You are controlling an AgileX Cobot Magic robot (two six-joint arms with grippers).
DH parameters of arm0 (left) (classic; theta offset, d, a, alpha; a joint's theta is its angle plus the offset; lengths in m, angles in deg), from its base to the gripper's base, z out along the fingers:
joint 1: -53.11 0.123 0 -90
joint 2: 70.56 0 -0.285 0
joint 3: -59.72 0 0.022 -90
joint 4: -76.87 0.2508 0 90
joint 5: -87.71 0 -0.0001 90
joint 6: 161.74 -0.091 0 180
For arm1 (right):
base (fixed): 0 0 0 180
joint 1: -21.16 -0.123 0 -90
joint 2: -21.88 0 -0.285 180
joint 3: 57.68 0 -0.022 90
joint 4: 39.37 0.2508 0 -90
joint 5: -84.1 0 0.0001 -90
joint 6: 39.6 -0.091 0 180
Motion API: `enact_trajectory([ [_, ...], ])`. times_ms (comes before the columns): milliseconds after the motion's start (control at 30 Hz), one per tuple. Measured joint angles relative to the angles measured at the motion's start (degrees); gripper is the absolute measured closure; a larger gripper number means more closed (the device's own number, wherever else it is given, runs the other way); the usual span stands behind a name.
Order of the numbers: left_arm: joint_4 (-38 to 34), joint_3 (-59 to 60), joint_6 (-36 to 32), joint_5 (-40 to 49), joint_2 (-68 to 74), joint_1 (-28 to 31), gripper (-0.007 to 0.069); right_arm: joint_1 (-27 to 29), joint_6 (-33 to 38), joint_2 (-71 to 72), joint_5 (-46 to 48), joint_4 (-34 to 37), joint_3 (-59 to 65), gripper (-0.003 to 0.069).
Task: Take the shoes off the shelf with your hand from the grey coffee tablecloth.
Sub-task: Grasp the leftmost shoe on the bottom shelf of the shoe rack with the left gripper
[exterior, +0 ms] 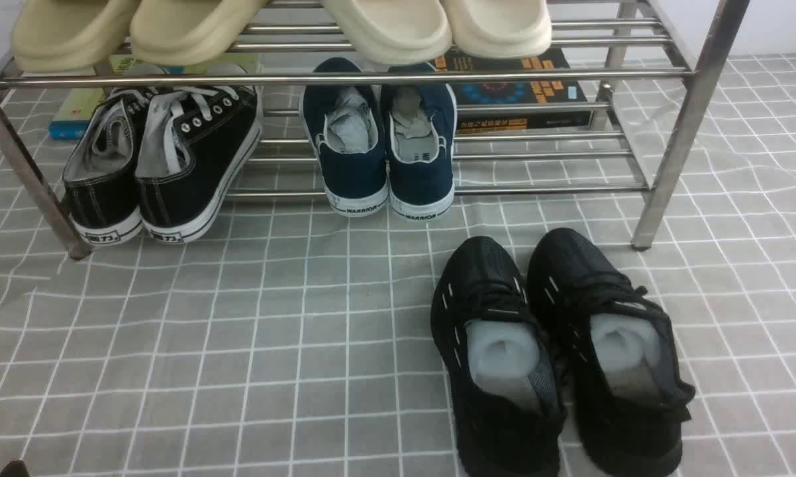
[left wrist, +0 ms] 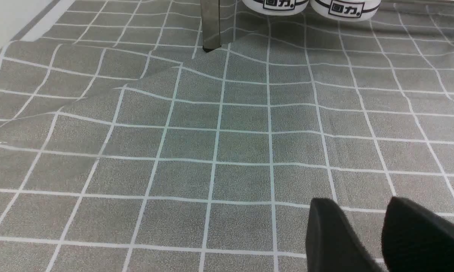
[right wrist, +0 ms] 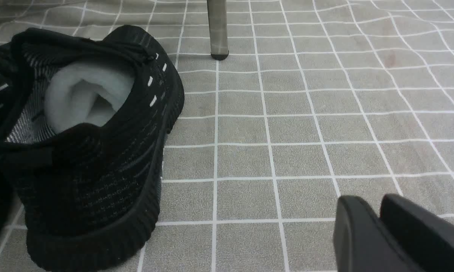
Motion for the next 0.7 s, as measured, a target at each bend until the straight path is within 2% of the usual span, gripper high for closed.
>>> enact_trajectory([
  [200, 0.36, 0.00, 0.10, 0.06, 0.00, 0.00, 0.0385, 0.00, 0.00, 0.00, 0.00, 0.00, 0.00, 0.0546],
  [300, -1.94, 0.00, 2.53, -0.26, 0.00, 0.00, 0.0385, 0.00, 0.00, 0.00, 0.00, 0.00, 0.00, 0.0545],
  [333, -4.07, 0.05, 4.89, -0.57, 0.00, 0.00, 0.0385, 0.00, 0.00, 0.00, 0.00, 0.00, 0.00, 0.0544],
  [367, -9.18, 0.05, 8.59, -0.93, 0.00, 0.00, 0.0385, 0.00, 0.00, 0.00, 0.00, 0.00, 0.00, 0.0543],
  [400, -9.99, 0.05, 10.00, -0.92, 0.00, 0.00, 0.0385, 0.00, 0.00, 0.00, 0.00, 0.00, 0.00, 0.0543],
  [500, -24.23, 0.09, 21.92, -1.37, 0.00, 0.00, 0.0385, 0.00, 0.00, 0.00, 0.00, 0.00, 0.00, 0.0539],
  [567, -29.22, 0.16, 27.38, -1.67, 0.00, 0.00, 0.0385, 0.00, 0.00, 0.00, 0.00, 0.00, 0.00, 0.0536],
  [700, -33.04, 0.16, 31.42, -3.68, 0.00, 0.00, 0.0385, 0.00, 0.00, 0.00, 0.00, 0.00, 0.00, 0.0536],
])
